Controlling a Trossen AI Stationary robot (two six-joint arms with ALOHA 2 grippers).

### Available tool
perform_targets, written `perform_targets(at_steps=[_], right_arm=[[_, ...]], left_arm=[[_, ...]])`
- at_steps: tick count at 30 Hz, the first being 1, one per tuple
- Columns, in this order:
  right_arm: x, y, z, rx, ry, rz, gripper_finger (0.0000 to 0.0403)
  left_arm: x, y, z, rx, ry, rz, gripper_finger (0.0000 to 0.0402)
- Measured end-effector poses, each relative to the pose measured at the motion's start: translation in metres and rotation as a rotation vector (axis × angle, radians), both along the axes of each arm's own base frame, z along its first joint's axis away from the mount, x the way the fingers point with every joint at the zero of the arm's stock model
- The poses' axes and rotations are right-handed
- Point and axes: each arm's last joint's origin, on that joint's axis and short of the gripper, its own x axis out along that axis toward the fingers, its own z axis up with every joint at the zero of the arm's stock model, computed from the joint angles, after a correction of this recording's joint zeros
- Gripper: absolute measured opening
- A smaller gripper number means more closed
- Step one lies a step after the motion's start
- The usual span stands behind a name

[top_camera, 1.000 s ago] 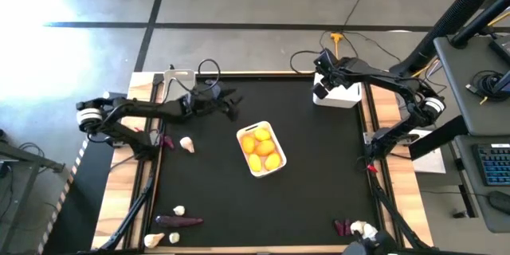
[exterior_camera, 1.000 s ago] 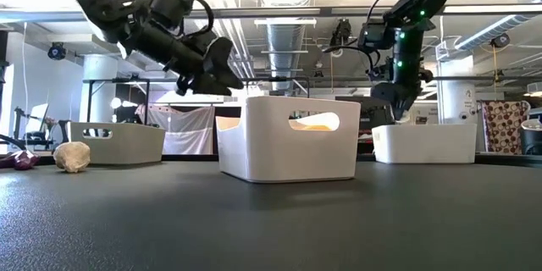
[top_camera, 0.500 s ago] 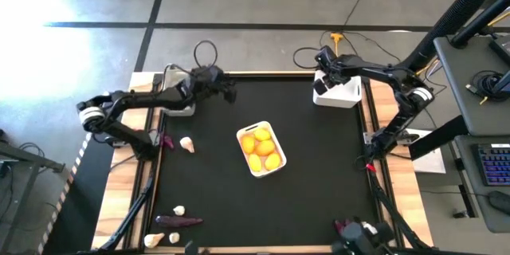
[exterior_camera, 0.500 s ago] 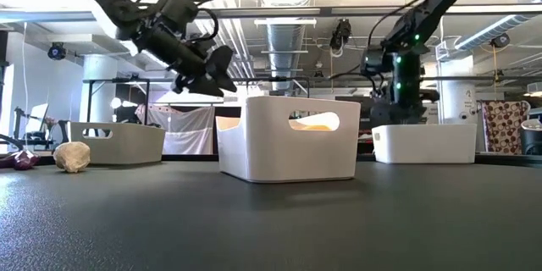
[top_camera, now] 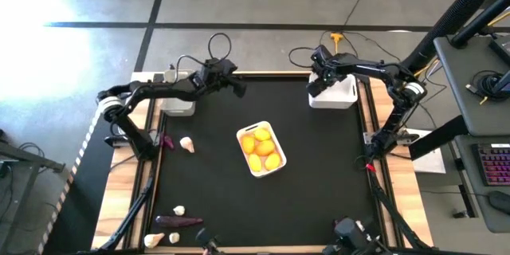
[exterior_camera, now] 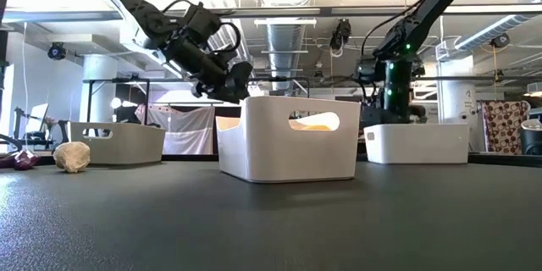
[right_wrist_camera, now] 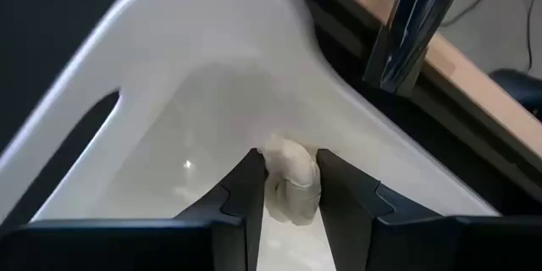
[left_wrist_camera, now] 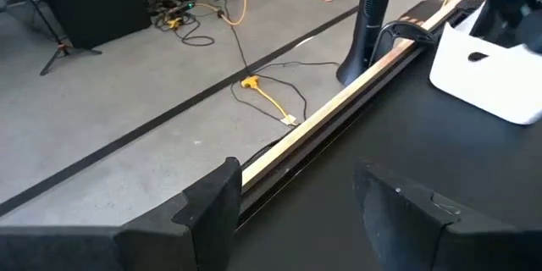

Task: Sort produce into baskets
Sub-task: Put the garlic into the top white bin

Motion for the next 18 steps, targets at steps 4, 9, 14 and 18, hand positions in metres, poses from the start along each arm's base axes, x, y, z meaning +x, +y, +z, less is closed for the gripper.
perform_targets(at_steps=[4,9,14,18], right_arm=[[0.000,0.008,0.008,-0.008,-0.022,-0.004,0.0086],[0.005,0.025,0.017,-0.013,-0.038,0.015,0.0087],[0.009,0.041,0.027,-0.015,-0.044,0.044,0.0086],[0.008,0.043,0.026,-0.069,-0.008,0.005,0.0083]], left_arm=[[-0.005,-0.004,0.006,-0.011,0.017,0.000,0.0207],[-0.010,-0.010,0.007,-0.031,0.039,-0.005,0.0207],[-0.010,-0.017,0.007,-0.030,0.018,-0.017,0.0207],[-0.008,-0.025,0.002,-0.038,-0.004,-0.046,0.0207]])
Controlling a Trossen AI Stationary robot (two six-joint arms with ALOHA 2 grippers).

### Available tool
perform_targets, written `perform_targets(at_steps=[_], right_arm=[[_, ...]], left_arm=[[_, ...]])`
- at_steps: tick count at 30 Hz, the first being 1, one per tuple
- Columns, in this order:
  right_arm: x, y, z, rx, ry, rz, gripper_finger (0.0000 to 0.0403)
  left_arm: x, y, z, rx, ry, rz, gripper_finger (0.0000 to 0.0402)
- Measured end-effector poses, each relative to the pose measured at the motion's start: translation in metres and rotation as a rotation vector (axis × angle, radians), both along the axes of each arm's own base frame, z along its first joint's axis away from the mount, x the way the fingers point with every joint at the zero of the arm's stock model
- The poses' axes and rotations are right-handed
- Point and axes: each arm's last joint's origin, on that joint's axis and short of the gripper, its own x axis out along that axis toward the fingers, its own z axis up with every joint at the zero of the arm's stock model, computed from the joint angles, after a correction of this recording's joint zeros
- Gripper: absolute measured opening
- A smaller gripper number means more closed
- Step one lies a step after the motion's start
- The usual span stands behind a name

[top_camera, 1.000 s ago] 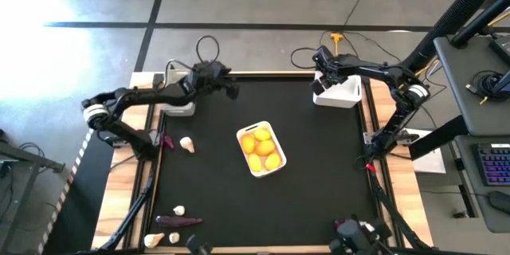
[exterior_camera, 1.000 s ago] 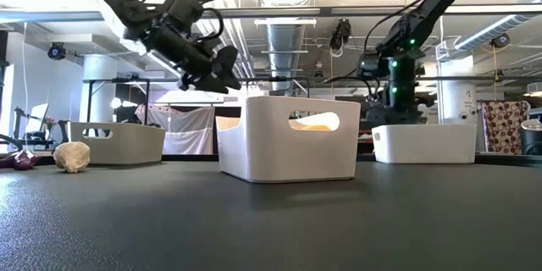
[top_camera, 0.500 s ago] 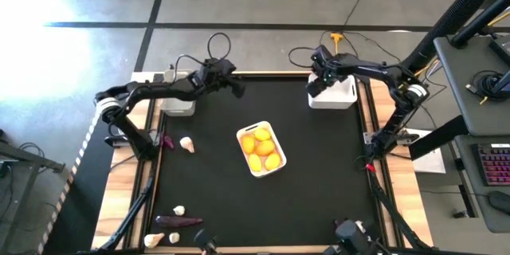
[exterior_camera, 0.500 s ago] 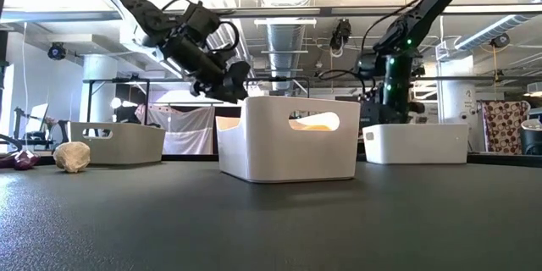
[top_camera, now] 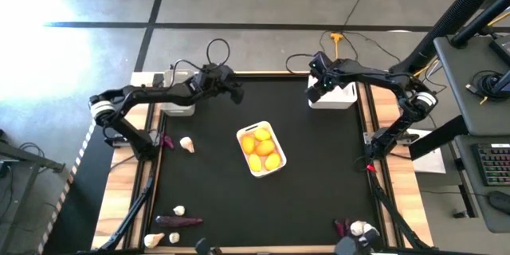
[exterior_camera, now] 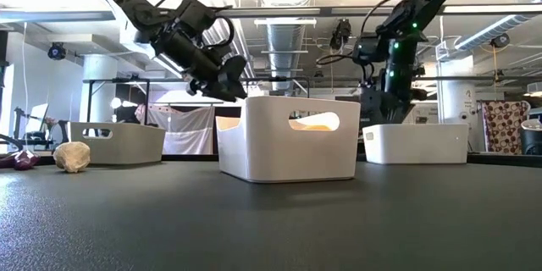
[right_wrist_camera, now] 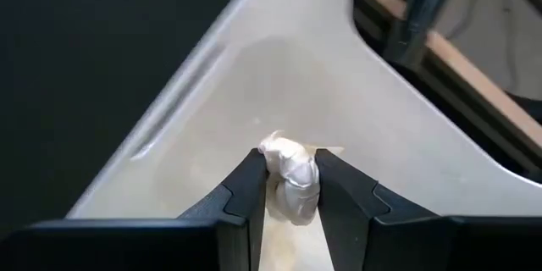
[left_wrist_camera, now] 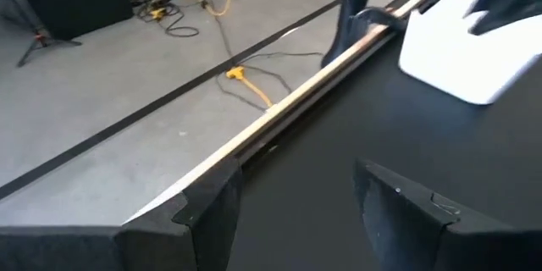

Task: Sort produce into baskets
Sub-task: Put the garlic into the top white bin

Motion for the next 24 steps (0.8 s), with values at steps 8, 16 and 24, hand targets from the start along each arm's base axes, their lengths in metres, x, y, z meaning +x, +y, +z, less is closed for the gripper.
perform_targets(at_steps=[8,16,24], right_arm=[[-0.009,0.006,-0.036,-0.024,0.049,0.006,0.0102],[-0.008,0.005,-0.043,-0.080,0.010,0.032,0.0156],[-0.006,0.006,0.004,-0.177,0.004,0.059,0.0213]], left_arm=[[0.011,-0.022,-0.003,-0.015,-0.035,-0.071,0.0207],[0.020,-0.038,-0.002,-0.009,-0.034,-0.132,0.0207],[0.021,-0.055,0.009,-0.001,-0.060,-0.217,0.0207]])
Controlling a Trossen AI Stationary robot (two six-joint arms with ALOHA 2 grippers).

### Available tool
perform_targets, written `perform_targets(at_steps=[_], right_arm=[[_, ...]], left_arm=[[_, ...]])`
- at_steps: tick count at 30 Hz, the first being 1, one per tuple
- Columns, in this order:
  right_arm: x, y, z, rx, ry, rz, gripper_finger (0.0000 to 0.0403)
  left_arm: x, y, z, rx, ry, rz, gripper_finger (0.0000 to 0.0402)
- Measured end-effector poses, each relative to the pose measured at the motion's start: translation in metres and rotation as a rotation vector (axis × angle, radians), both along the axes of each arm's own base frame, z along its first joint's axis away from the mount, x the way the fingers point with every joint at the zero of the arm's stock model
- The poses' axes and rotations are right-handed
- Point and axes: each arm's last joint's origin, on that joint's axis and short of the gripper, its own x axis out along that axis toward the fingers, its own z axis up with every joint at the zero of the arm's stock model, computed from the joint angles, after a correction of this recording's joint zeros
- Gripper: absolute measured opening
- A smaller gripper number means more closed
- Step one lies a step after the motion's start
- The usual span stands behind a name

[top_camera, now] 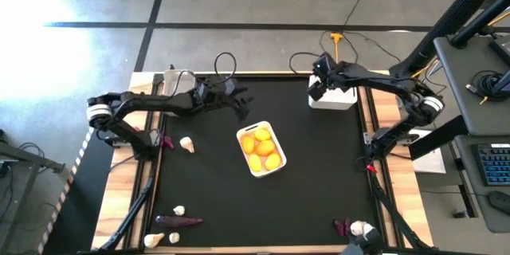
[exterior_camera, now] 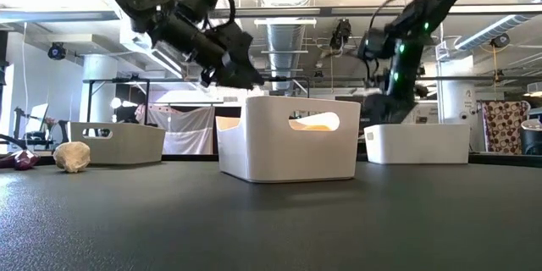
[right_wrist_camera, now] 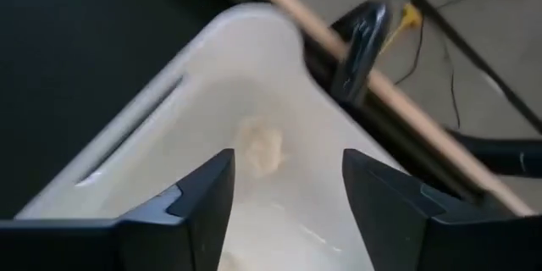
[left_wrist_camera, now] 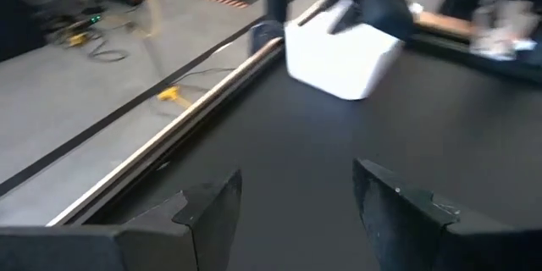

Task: Sort produce into baskets
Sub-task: Put the garlic into the top white bin

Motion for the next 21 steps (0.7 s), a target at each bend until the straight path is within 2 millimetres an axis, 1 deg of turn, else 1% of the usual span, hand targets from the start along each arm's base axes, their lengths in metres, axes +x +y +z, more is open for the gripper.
perform_targets(at_steps=[3,6,10,13,15,17,21], right_arm=[[0.002,0.015,0.027,-0.066,-0.071,0.039,0.0219],[0.004,0.039,0.050,-0.118,-0.156,0.099,0.0219],[0.008,0.077,0.067,-0.143,-0.263,0.189,0.0219],[0.013,0.105,0.072,-0.134,-0.322,0.270,0.0219],[0.016,0.122,0.072,-0.119,-0.345,0.325,0.0219],[0.021,0.139,0.069,-0.098,-0.363,0.382,0.0219],[0.030,0.168,0.057,-0.052,-0.395,0.470,0.0219]], left_arm=[[-0.003,-0.013,0.013,0.001,-0.025,-0.063,0.0207],[-0.009,-0.030,0.024,0.008,-0.002,-0.117,0.0207],[-0.025,-0.054,0.034,-0.030,0.081,-0.180,0.0207],[-0.043,-0.073,0.042,-0.102,0.132,-0.204,0.0207],[-0.057,-0.084,0.046,-0.173,0.173,-0.204,0.0207],[-0.072,-0.093,0.047,-0.260,0.222,-0.189,0.0207],[-0.100,-0.105,0.042,-0.409,0.370,-0.115,0.0207]])
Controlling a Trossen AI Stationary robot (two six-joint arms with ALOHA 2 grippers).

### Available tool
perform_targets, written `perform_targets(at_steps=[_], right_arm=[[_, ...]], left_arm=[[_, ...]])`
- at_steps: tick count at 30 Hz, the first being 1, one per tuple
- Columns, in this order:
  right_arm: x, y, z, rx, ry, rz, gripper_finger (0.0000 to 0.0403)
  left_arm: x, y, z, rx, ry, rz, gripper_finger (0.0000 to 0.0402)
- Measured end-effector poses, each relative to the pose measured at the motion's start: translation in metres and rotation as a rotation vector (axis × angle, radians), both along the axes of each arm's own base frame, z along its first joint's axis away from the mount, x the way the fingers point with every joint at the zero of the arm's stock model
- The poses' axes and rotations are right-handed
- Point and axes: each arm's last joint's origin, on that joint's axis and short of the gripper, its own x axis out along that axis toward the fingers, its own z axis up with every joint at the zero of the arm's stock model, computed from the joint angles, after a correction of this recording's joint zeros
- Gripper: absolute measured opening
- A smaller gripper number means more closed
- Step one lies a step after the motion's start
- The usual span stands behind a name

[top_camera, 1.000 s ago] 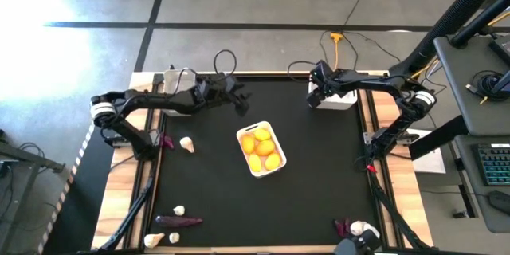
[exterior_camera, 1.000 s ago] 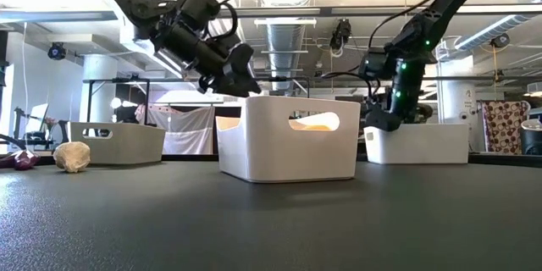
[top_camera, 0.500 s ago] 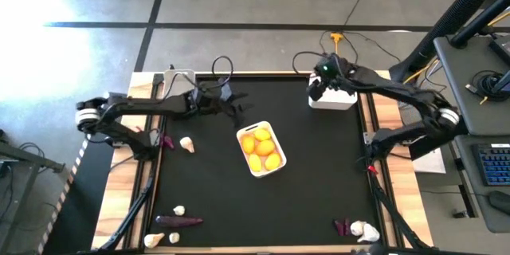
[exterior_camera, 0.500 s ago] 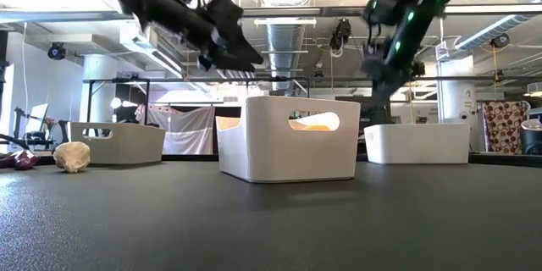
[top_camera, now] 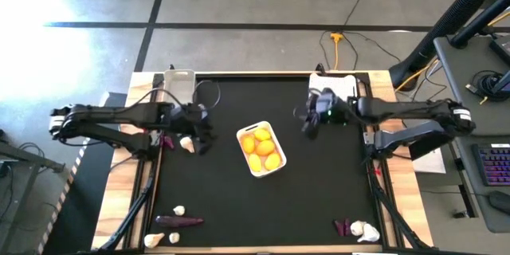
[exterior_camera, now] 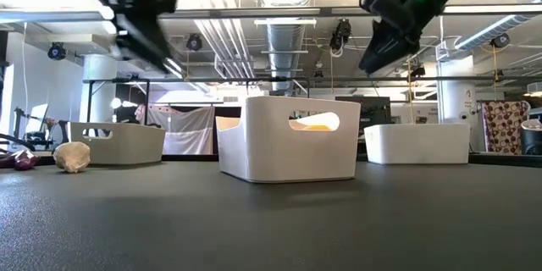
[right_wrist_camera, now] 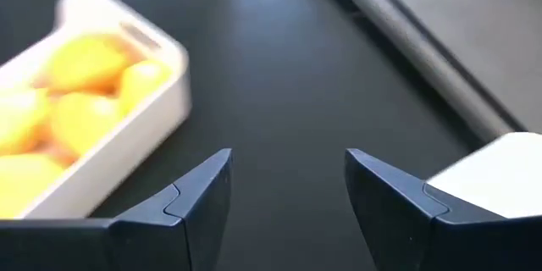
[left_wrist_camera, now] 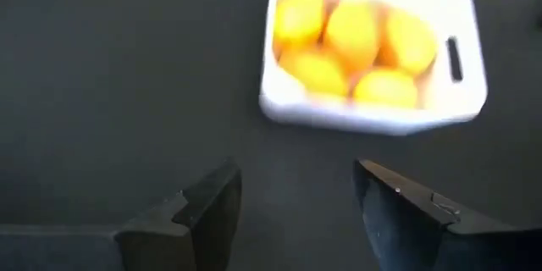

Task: Sort produce into baskets
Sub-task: Put the garlic into the top white bin

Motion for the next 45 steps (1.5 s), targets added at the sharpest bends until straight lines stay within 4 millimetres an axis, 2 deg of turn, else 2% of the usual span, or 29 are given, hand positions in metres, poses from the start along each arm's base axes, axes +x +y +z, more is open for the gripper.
perform_targets(at_steps=[3,8,13,18,22,29,38,45], right_arm=[[0.005,0.020,-0.012,0.042,-0.002,0.048,0.0219],[0.013,0.056,-0.032,0.108,0.000,0.127,0.0219],[0.016,0.086,-0.039,0.097,0.000,0.138,0.0219],[0.015,0.103,-0.040,0.112,-0.020,0.139,0.0219],[0.014,0.111,-0.040,0.134,-0.038,0.142,0.0219],[0.013,0.121,-0.044,0.155,-0.029,0.151,0.0219],[0.011,0.130,-0.049,0.157,-0.003,0.174,0.0219],[0.008,0.128,-0.052,0.142,0.044,0.172,0.0219]], left_arm=[[-0.012,-0.004,-0.003,-0.073,0.085,0.075,0.0207],[-0.020,-0.004,-0.018,-0.127,0.184,0.188,0.0207],[-0.021,-0.004,-0.042,-0.162,0.273,0.275,0.0207],[-0.027,-0.003,-0.070,-0.164,0.389,0.407,0.0207],[-0.031,-0.001,-0.085,-0.111,0.438,0.503,0.0207],[-0.027,0.000,-0.099,-0.079,0.501,0.567,0.0207],[-0.023,0.000,-0.116,-0.065,0.637,0.594,0.0207],[-0.019,-0.002,-0.125,-0.109,0.717,0.540,0.0207]])
